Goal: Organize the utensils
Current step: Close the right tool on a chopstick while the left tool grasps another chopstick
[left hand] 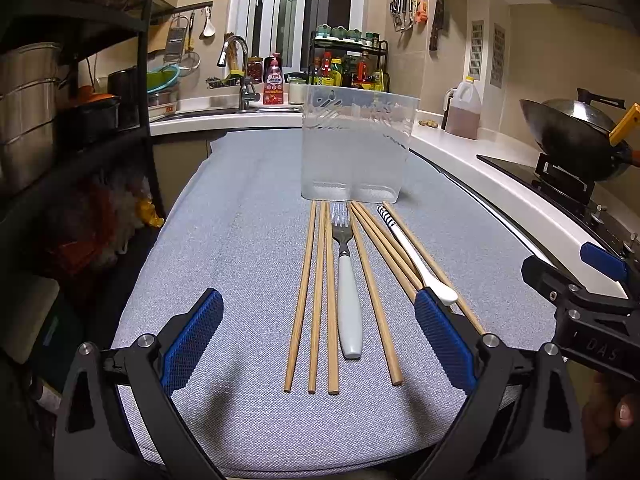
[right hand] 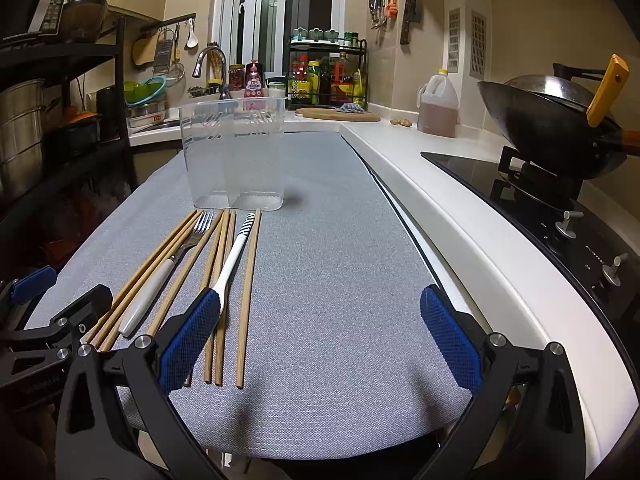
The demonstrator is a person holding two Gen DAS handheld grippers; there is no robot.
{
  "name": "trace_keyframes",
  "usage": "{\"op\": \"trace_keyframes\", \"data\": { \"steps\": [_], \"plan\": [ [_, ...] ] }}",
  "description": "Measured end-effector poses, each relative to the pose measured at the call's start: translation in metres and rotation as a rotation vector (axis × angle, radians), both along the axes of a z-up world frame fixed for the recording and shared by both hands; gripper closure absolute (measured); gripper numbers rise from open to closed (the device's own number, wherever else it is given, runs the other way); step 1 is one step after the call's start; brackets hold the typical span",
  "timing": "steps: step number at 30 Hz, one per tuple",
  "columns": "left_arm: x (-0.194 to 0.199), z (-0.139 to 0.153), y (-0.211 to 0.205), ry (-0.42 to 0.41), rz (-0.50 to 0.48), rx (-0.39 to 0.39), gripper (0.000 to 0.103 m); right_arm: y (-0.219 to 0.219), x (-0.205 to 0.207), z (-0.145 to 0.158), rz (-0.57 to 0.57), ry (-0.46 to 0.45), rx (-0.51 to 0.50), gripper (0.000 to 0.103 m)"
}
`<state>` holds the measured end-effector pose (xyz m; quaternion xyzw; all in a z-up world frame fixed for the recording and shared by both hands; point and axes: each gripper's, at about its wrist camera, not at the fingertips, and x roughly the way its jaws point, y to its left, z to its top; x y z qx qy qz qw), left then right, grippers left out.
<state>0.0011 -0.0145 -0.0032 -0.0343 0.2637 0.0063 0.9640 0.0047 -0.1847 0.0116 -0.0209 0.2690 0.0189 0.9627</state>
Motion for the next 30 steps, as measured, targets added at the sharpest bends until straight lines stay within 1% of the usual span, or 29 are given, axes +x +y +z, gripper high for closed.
{"op": "trace_keyframes", "data": {
  "steps": [18, 21, 22, 23, 24, 26, 28, 30],
  "plan": [
    [0.0, -0.001, 0.0, -0.001, -0.003, 0.004, 0.01, 0.0, 0.0, 0.002, 0.0, -0.004, -0.001, 0.005],
    [-0.001, -0.002, 0.001, -0.001, 0.004, 0.011, 0.011, 0.0, 0.0, 0.002, -0.006, -0.01, -0.023, 0.005],
    [0.0, -0.002, 0.001, -0.001, 0.013, 0.018, 0.012, 0.0, 0.0, 0.002, -0.003, -0.01, -0.021, 0.005],
    [0.001, -0.003, 0.001, -0.003, 0.025, 0.026, 0.012, 0.0, 0.0, 0.001, -0.003, -0.008, -0.02, 0.007],
    [0.001, -0.004, 0.002, -0.005, 0.039, 0.029, 0.013, 0.0, 0.0, 0.001, -0.003, -0.006, -0.02, 0.012],
    [0.002, -0.006, 0.005, 0.002, 0.048, 0.013, 0.021, 0.0, 0.002, -0.001, 0.002, 0.004, -0.013, 0.013],
    [0.005, -0.009, 0.011, 0.025, 0.066, -0.012, 0.025, -0.001, 0.005, -0.003, 0.015, 0.021, 0.007, 0.017],
    [0.007, -0.012, 0.016, 0.046, 0.094, -0.016, 0.032, -0.002, 0.01, -0.008, 0.049, 0.071, 0.055, 0.023]
  ]
}}
